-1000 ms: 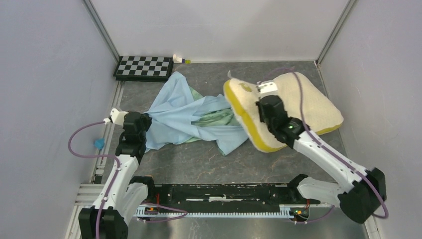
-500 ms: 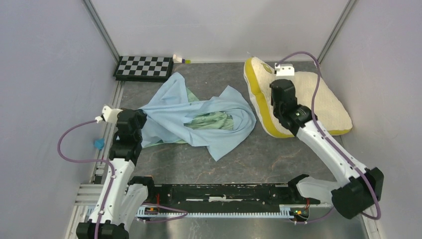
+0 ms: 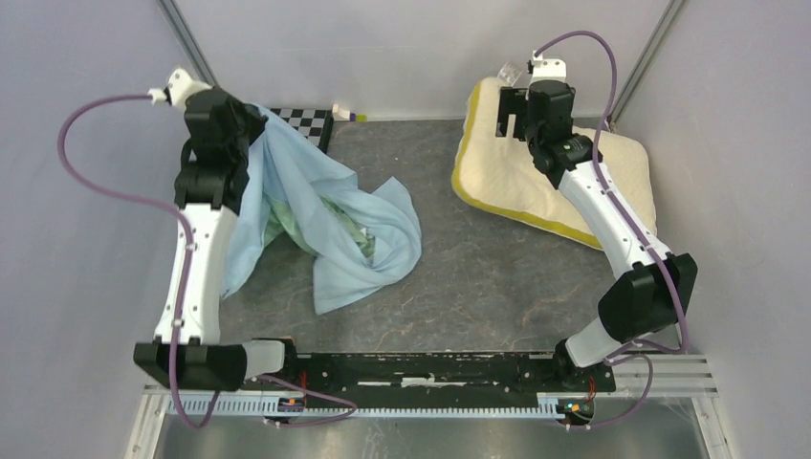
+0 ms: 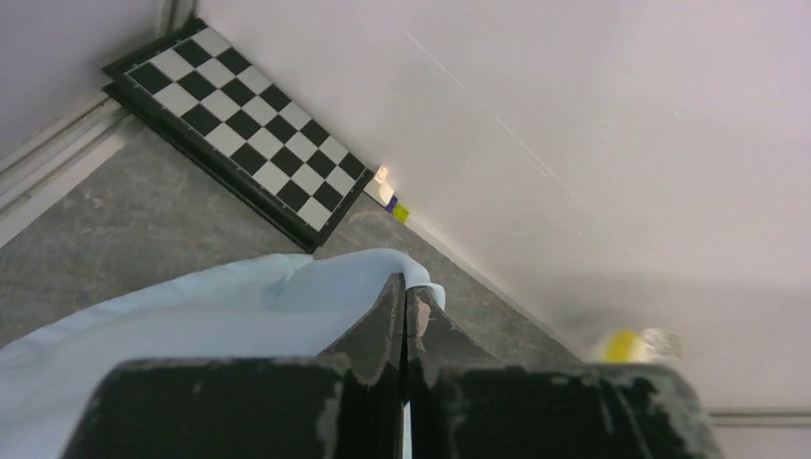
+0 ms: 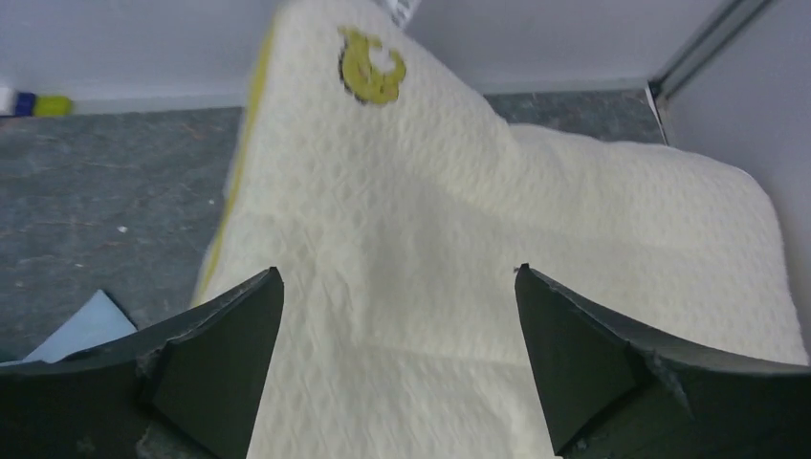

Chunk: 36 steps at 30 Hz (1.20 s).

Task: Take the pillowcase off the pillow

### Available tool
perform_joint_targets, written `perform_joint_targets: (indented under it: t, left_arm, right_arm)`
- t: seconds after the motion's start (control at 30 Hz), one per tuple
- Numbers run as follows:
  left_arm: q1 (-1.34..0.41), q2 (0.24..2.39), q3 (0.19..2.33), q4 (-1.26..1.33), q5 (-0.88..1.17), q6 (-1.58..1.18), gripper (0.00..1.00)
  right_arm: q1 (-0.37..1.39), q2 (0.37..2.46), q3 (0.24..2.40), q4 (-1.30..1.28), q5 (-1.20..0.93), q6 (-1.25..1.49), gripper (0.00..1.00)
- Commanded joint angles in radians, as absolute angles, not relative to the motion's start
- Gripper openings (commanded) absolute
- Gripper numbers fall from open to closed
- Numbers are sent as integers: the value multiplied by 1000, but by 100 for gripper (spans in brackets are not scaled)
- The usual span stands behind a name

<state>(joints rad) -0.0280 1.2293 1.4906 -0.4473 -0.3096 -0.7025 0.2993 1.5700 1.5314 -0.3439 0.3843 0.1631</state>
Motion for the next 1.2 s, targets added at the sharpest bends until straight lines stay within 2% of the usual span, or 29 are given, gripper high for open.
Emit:
perform_joint_targets:
  t: [0.0, 0.17, 0.3, 0.33, 0.4, 0.47, 0.5, 0.6, 0.73, 0.87, 1.0, 1.17]
  left_arm:
    - [-26, 1412, 1742, -462, -109, -597, 2]
    - [-95, 1581, 1966, -356, 98, -666, 2]
    - [-145, 1633, 1994, -220, 194, -700, 3]
    - [-148, 1643, 2000, -219, 210, -706, 7]
    - [-152, 1650, 2004, -253, 209, -695, 43]
    - [-161, 1646, 2003, -336, 158, -639, 84]
    - [-168, 1635, 2001, -388, 114, -589, 99]
    - [-211, 1557, 1927, -465, -25, -430, 100]
    - [-274, 1362, 1613, -373, -153, -352, 100]
    - [-289, 1135, 1211, -155, -124, -343, 100]
    - [-292, 988, 835, 46, -187, -341, 100]
    - [-293, 945, 622, 113, -228, -266, 100]
  right_arm:
    - [303, 1507, 1552, -250, 217, 135, 98]
    - [302, 1423, 1473, -195, 159, 119, 98]
    - [302, 1342, 1385, -169, 146, 85, 98]
    - [302, 1320, 1354, -157, 154, 75, 98]
    - [301, 1266, 1279, -123, 197, 67, 98]
    - [301, 1213, 1195, -85, 237, 51, 98]
    - [300, 1190, 1156, -58, 250, 39, 98]
    - [298, 1103, 1011, 30, 286, 8, 98]
    - [299, 941, 744, 231, 284, -68, 98]
    - [299, 816, 491, 382, 286, -61, 98]
    - [299, 766, 305, 435, 240, -2, 98]
    - [299, 716, 85, 637, 273, 8, 98]
